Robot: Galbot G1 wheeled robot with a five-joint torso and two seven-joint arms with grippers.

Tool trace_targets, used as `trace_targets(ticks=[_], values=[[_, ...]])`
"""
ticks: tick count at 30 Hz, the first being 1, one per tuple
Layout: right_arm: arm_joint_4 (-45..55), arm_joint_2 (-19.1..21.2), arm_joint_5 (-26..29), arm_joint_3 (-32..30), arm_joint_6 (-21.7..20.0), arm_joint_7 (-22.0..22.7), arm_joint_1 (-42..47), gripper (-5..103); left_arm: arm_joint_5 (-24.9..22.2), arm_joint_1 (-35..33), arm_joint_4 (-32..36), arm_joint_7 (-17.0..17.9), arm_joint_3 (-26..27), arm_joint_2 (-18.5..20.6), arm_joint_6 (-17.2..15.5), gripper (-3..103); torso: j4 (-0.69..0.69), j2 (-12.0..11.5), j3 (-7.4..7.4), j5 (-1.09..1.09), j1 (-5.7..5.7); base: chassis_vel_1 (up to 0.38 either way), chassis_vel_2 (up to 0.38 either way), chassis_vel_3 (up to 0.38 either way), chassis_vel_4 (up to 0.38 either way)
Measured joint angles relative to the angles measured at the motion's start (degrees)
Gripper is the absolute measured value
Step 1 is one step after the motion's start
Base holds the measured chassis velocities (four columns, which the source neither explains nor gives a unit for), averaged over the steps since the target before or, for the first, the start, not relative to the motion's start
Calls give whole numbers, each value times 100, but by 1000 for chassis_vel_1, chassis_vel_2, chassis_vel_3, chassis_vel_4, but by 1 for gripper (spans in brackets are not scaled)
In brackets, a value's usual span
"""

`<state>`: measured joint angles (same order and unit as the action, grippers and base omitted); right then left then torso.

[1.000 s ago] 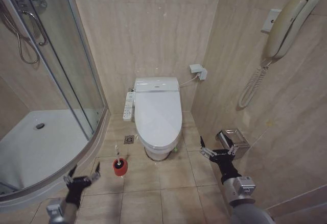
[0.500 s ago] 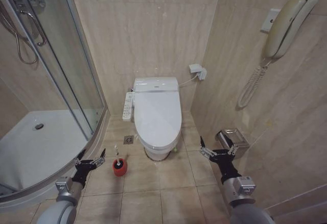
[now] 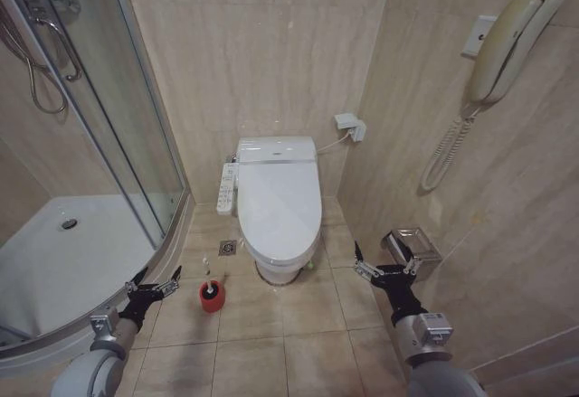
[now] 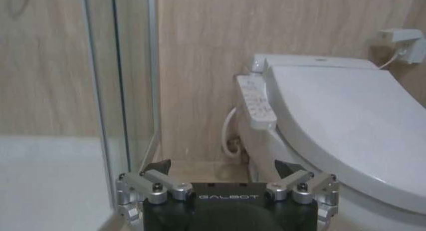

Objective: Open the toilet lid, clean the toilet bowl with a toilet brush, close the toilet lid, and flush.

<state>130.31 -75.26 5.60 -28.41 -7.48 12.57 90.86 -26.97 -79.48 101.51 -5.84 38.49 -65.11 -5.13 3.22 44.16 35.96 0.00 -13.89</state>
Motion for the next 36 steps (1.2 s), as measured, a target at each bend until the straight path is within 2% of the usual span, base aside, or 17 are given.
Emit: trace_targets(ticks=[2, 3, 7, 12, 17, 20, 29, 36], values=[[0, 0, 0, 0, 0, 0, 0, 100, 354, -28, 233, 0, 2, -42, 137, 100, 2, 0, 0, 0, 0, 0, 0, 0, 0], [0, 0, 0, 0, 0, 0, 0, 100, 354, -28, 233, 0, 2, -42, 137, 100, 2, 0, 0, 0, 0, 0, 0, 0, 0], [0, 0, 0, 0, 0, 0, 0, 100, 888, -108, 695, -91, 9, -85, 569, 100, 2, 0, 0, 1, 0, 0, 0, 0, 0], [0, 0, 0, 0, 0, 0, 0, 100, 1099, -184, 925, -151, 44, -143, 883, 100, 1, 0, 0, 1, 0, 0, 0, 0, 0], [0, 0, 0, 0, 0, 0, 0, 100, 849, -296, 1193, -44, 70, -161, 799, 100, 1, 0, 0, 1, 0, 0, 0, 0, 0], [0, 0, 0, 0, 0, 0, 0, 100, 535, -388, 1487, 115, 95, -157, 554, 100, 1, 0, 0, 1, 0, 0, 0, 0, 0], [0, 0, 0, 0, 0, 0, 0, 100, 437, -460, 1803, 106, 256, -39, 392, 100, 1, 1, 0, 1, 0, 0, 0, 0, 0], [0, 0, 0, 0, 0, 0, 0, 100, 403, -460, 1810, 90, 218, -91, 371, 100, 2, 1, 0, 0, 0, 0, 0, 0, 0]])
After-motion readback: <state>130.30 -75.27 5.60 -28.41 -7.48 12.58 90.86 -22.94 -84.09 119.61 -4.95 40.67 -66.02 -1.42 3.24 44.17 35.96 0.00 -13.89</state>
